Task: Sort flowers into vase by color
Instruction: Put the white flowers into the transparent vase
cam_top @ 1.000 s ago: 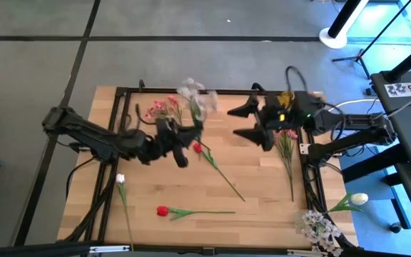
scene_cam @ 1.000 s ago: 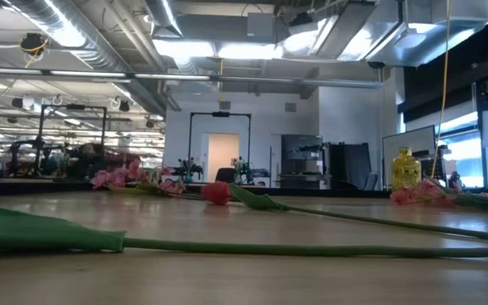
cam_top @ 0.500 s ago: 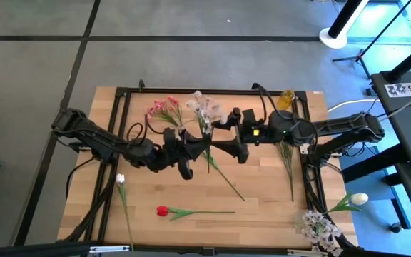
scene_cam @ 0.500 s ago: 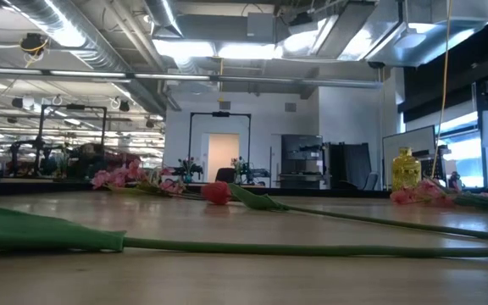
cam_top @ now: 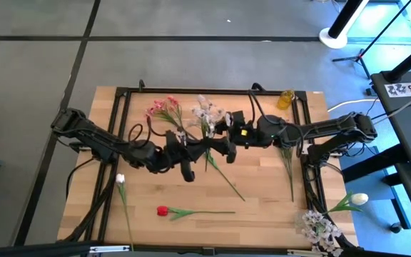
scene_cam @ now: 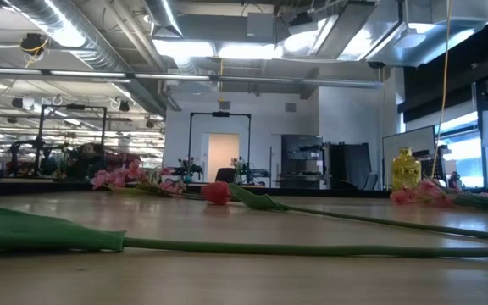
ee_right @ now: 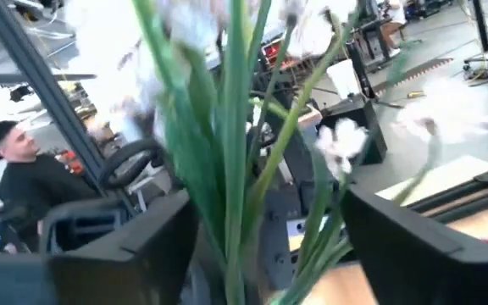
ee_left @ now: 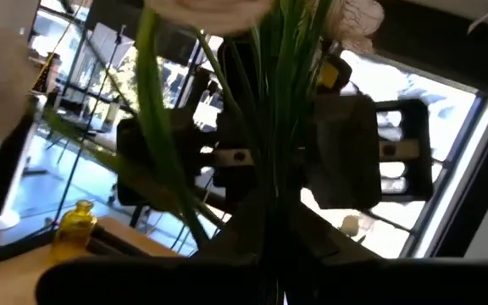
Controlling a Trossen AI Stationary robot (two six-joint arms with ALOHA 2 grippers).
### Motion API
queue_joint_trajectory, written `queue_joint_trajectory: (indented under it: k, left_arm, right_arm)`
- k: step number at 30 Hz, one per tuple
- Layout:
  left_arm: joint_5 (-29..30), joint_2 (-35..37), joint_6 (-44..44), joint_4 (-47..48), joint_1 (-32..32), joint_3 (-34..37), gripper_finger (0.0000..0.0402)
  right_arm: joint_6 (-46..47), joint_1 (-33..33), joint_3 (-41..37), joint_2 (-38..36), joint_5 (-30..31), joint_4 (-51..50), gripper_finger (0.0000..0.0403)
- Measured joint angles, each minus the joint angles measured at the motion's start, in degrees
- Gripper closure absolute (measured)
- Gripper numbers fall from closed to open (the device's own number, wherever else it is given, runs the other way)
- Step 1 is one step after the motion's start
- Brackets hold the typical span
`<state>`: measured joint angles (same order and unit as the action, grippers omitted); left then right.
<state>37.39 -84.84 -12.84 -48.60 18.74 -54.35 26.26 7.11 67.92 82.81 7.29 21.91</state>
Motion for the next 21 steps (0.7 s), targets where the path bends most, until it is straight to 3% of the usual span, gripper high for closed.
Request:
queue_joint_trajectory:
  k: [7, 12, 17, 21]
  left_arm:
    - [1.9, 0.0, 3.4, 0.7, 0.1, 0.0, 0.0386]
    - [2.5, 2.5, 4.4, 4.4, 0.6, 0.0, 0.0349]
    - [5.3, 9.1, 2.7, 17.4, 4.1, 0.0, 0.0293]
    - [5.3, 14.7, -0.7, 26.3, 9.4, 0.0, 0.0264]
  right_arm:
    - [0.7, 0.0, 0.0, 0.0, -0.4, 2.0, 0.0274]
    - [0.6, 0.0, 0.1, -0.2, -1.7, 1.8, 0.0383]
    - [0.4, -0.9, 0.0, -2.6, -3.2, 1.3, 0.0381]
    - [-2.5, -1.2, 0.0, -7.7, -8.5, -1.7, 0.0394]
